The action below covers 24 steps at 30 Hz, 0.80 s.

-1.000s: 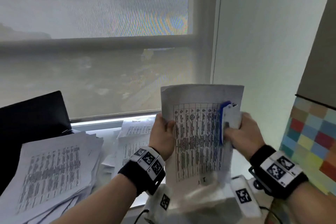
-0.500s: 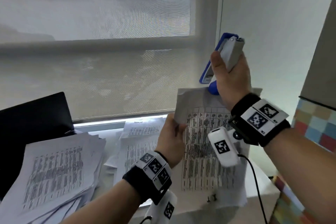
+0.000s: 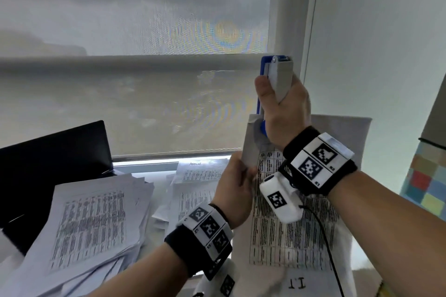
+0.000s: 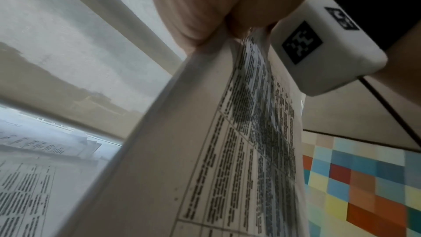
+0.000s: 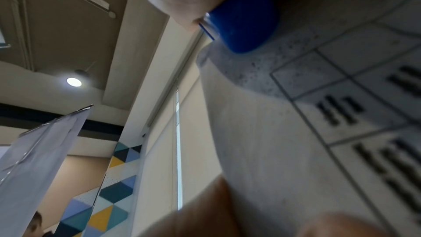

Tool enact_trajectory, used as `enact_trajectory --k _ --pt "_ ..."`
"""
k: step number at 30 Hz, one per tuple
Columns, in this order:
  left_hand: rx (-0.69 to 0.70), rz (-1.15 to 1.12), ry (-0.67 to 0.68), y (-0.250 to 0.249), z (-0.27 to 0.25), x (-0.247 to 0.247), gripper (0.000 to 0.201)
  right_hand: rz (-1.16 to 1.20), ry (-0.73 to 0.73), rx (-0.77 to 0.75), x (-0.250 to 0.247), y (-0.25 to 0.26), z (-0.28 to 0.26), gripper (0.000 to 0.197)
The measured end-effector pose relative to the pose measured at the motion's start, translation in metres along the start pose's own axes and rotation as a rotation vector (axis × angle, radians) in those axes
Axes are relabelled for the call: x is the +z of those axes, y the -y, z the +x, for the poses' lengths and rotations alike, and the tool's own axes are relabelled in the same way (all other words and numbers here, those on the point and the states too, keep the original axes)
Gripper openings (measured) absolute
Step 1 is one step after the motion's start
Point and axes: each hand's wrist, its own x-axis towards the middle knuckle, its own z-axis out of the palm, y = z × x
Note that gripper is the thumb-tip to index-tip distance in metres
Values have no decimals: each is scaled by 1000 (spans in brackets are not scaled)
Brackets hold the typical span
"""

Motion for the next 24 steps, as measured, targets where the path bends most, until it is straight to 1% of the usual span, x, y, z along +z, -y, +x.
enact_trajectory --k 2,4,5,7,8,9,11,12,13,14,15,17,18,19,21,22,24 --pt "-5 11 -18 6 0 -3 29 -9 52 51 3 -2 2 54" --pt "-29 9 -32 11 -1 -5 22 3 106 94 3 -5 2 54" --pt "-37 6 -41 12 -1 -6 17 0 113 95 3 -4 1 54" --pt "-81 -2 -54 14 0 -9 15 -5 83 74 3 -4 0 54" --pt "-119 -15 -58 17 0 -11 15 8 45 66 3 -4 0 51" --pt "-177 -26 -65 22 1 -15 16 34 -6 65 3 -4 2 44" --pt "-307 -76 -96 28 2 -24 20 72 -106 80 -3 -5 6 26" --pt "-376 -105 -128 34 3 -30 21 68 -130 103 -8 -6 8 21" --pt "-438 -140 -162 38 3 -39 20 51 -129 138 -13 -10 9 21" --pt "-506 -155 -192 44 4 -51 16 20 -95 187 -18 -15 7 23" --pt "-575 -148 -214 53 5 -67 15 -22 -30 254 -22 -22 3 24" --pt "-674 -32 -234 72 8 -106 17 -96 180 402 -26 -38 -12 20" --pt "-708 84 -215 81 11 -126 23 -142 304 456 -26 -46 -24 23" --pt "-745 232 -160 87 14 -146 27 -206 435 487 -26 -55 -36 28" --pt "-817 605 -53 89 20 -188 31 -337 688 476 -15 -67 -61 33" --pt "-829 738 -39 89 22 -211 31 -383 808 443 -5 -72 -71 35" --pt "-868 839 -34 90 24 -256 25 -444 1011 389 21 -82 -91 34"
